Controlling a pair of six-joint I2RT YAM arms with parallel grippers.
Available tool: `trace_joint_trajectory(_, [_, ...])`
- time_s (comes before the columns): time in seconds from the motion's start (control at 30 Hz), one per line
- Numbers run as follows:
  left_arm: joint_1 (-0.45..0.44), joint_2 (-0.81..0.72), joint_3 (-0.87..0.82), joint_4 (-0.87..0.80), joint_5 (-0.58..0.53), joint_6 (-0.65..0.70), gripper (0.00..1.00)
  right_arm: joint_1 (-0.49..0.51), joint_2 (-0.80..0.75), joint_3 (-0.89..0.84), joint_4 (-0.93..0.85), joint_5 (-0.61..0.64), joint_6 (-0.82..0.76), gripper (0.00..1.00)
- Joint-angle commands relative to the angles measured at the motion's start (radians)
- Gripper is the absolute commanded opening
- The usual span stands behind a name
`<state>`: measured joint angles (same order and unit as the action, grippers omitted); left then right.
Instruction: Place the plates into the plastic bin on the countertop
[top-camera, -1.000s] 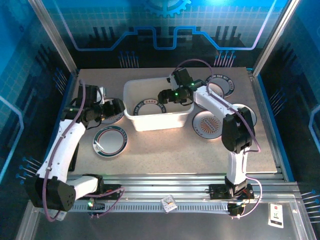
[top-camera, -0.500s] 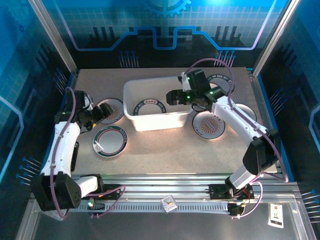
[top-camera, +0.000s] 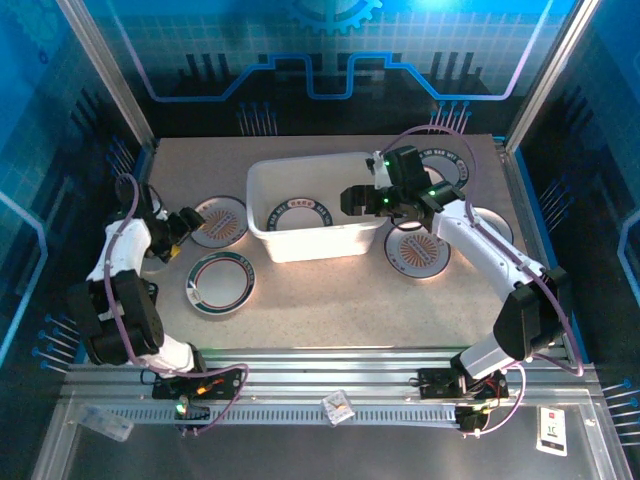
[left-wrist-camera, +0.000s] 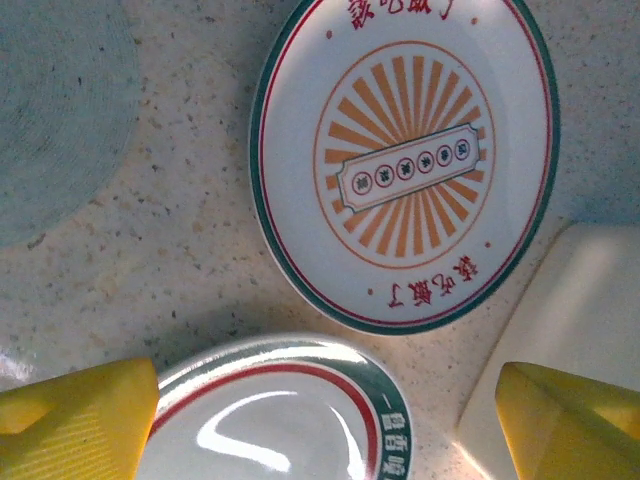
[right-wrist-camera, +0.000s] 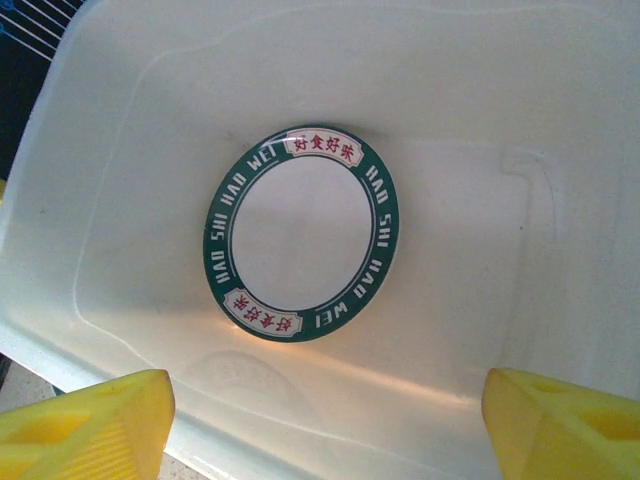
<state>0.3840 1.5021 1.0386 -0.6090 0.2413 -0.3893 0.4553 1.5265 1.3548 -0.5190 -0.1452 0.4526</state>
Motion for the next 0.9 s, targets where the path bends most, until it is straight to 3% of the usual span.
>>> trace_joint_trajectory(0.0, [0.003, 0.039, 0.036, 0.061, 0.015, 0.051, 0.88, -0.01, 0.016, 0.002, 0.038, -0.036, 0.03, 0.81])
trace_joint_trajectory(0.57, [0.006, 0.182, 0.06, 0.094, -0.003, 0.091, 0.92, -0.009, 0.07, 0.027, 0.04, -0.073, 0.025, 0.8])
trace_joint_trajectory(0.87, [0.003, 0.293, 0.131, 0.133, 0.039, 0.043, 0.85, -0.009, 0.052, 0.027, 0.018, -0.046, 0.023, 0.8])
